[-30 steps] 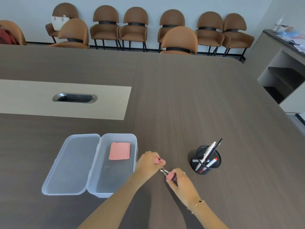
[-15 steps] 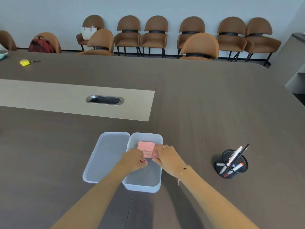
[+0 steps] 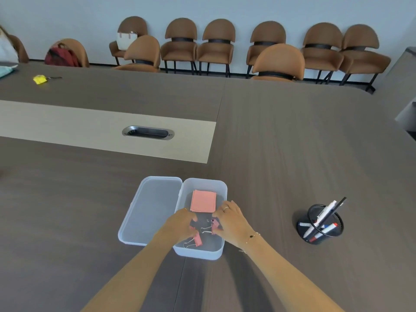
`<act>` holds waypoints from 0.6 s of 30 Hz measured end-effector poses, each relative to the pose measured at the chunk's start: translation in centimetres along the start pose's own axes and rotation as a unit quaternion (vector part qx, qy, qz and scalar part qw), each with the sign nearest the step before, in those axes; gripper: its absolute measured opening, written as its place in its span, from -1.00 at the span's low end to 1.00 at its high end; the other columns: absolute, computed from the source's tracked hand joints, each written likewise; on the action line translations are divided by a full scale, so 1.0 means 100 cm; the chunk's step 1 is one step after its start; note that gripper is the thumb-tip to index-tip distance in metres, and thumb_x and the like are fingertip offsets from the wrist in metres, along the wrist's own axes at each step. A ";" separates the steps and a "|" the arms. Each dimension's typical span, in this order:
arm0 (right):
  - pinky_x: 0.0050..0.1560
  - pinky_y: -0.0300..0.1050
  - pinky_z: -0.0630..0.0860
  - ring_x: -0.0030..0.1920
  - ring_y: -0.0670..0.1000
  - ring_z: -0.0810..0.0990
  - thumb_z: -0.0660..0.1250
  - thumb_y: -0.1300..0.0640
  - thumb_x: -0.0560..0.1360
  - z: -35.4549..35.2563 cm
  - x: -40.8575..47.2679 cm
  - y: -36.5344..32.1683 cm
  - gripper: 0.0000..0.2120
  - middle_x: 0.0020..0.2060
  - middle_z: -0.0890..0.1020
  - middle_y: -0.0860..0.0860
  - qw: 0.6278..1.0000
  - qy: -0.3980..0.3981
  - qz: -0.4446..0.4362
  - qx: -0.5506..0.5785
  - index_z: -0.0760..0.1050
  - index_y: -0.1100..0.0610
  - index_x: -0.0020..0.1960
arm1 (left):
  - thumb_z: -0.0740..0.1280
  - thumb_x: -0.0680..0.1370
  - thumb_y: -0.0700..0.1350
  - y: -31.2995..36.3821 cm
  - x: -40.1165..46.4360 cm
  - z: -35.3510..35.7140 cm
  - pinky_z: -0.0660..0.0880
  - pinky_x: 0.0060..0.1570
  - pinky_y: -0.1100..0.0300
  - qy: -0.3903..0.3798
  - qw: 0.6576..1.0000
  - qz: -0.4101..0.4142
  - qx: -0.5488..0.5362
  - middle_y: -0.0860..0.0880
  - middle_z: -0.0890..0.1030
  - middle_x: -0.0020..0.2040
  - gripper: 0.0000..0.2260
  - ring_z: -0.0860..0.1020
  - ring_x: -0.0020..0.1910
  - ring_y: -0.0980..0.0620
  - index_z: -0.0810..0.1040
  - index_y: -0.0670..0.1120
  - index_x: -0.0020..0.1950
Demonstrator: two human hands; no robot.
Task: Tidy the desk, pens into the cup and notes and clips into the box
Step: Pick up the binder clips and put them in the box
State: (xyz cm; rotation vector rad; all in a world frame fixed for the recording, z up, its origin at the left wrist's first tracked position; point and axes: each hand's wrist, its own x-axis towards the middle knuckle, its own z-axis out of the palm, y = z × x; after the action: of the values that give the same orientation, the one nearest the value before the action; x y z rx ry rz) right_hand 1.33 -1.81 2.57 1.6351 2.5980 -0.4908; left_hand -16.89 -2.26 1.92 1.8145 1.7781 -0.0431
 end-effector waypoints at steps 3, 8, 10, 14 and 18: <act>0.50 -0.05 0.16 0.46 0.09 0.22 0.28 0.07 0.55 -0.009 -0.010 0.003 -0.58 0.43 0.33 0.04 0.992 0.039 0.056 0.104 0.35 0.08 0.39 | 0.32 0.52 -0.21 -0.008 -0.003 -0.017 0.44 0.15 0.17 0.112 0.989 -0.012 -0.095 -0.10 0.53 0.18 -0.76 0.54 0.16 -0.09 0.59 -0.08 0.17; 0.38 -0.03 0.37 0.41 0.10 0.37 0.26 0.07 0.57 -0.014 -0.023 0.000 -0.42 0.47 0.27 0.07 0.899 0.000 0.205 0.387 0.09 0.10 0.50 | 0.28 0.53 -0.22 -0.041 -0.008 -0.030 0.45 0.23 0.01 0.211 0.958 -0.125 -0.149 -0.17 0.42 0.35 -0.63 0.41 0.29 -0.17 0.45 -0.10 0.35; 0.39 0.00 0.36 0.42 0.13 0.36 0.24 0.03 0.58 -0.009 -0.024 -0.002 -0.38 0.48 0.29 0.09 0.870 -0.033 0.244 0.427 0.03 0.13 0.52 | 0.27 0.56 -0.18 -0.058 -0.010 -0.025 0.36 0.33 -0.04 0.171 0.963 -0.161 -0.130 -0.17 0.32 0.43 -0.56 0.30 0.38 -0.20 0.34 -0.09 0.44; 0.24 -0.08 0.50 0.20 0.08 0.56 0.18 0.03 0.60 0.005 -0.023 -0.005 -0.55 0.23 0.54 0.08 0.857 -0.048 0.252 0.448 0.22 0.16 0.44 | 0.25 0.58 -0.21 -0.079 -0.012 -0.017 0.34 0.35 -0.05 0.145 0.971 -0.147 -0.120 -0.22 0.29 0.45 -0.52 0.30 0.39 -0.21 0.24 -0.11 0.49; 0.20 -0.04 0.56 0.13 0.07 0.59 0.16 0.05 0.59 0.016 -0.024 -0.002 -0.67 0.17 0.57 0.07 0.844 -0.032 0.242 0.478 0.40 0.16 0.30 | 0.34 0.52 -0.03 -0.084 -0.012 -0.019 0.23 0.43 -0.11 0.230 0.948 -0.207 -0.072 -0.20 0.18 0.52 -0.41 0.16 0.48 -0.24 0.21 -0.08 0.50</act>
State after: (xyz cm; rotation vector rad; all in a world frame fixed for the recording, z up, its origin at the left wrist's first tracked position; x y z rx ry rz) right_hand 2.01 -4.44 1.61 2.2968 1.7776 -1.9327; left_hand -25.47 -3.12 0.73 1.3922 2.3960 0.3621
